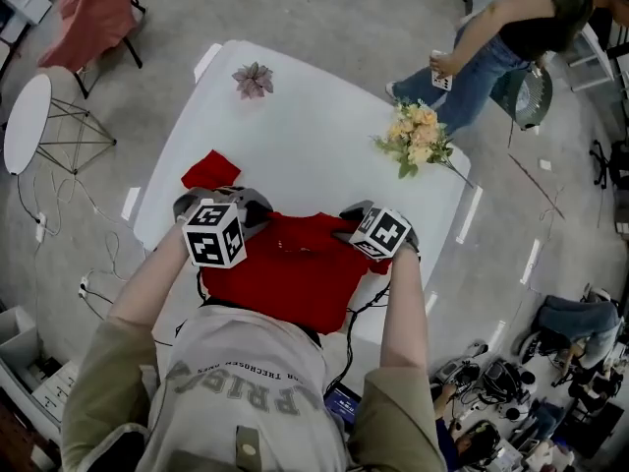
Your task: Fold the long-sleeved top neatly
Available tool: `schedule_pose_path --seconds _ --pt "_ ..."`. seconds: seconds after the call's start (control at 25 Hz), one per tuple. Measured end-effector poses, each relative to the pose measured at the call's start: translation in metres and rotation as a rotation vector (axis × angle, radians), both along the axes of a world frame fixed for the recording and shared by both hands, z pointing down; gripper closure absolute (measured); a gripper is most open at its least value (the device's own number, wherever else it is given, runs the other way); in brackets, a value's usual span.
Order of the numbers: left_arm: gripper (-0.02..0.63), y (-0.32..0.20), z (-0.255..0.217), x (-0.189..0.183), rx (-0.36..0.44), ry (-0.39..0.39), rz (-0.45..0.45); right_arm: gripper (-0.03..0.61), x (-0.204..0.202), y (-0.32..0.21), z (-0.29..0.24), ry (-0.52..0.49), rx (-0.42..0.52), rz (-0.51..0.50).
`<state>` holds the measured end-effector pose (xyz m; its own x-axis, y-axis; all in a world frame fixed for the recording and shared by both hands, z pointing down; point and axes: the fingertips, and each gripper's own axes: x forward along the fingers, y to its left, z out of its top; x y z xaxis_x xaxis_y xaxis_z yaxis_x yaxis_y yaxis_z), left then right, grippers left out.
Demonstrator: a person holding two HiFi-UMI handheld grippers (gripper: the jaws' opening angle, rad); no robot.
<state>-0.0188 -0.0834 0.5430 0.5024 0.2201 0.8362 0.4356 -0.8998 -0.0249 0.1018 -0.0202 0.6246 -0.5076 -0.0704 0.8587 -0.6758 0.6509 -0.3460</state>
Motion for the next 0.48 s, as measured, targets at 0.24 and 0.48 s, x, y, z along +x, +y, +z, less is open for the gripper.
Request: schedule_pose_path --seconds 0.24,0.48 --pt "0.58 -0.033 -0.005 0.016 0.011 0.038 -0.065 0.554 0.02 -0.016 -0.026 -0.002 0.101 0.058" --pt "0.578 -0.099 -0.011 0.057 0.094 0.109 -0.192 0.554 0.061 -0.068 -0.066 0.124 0.33 0.177"
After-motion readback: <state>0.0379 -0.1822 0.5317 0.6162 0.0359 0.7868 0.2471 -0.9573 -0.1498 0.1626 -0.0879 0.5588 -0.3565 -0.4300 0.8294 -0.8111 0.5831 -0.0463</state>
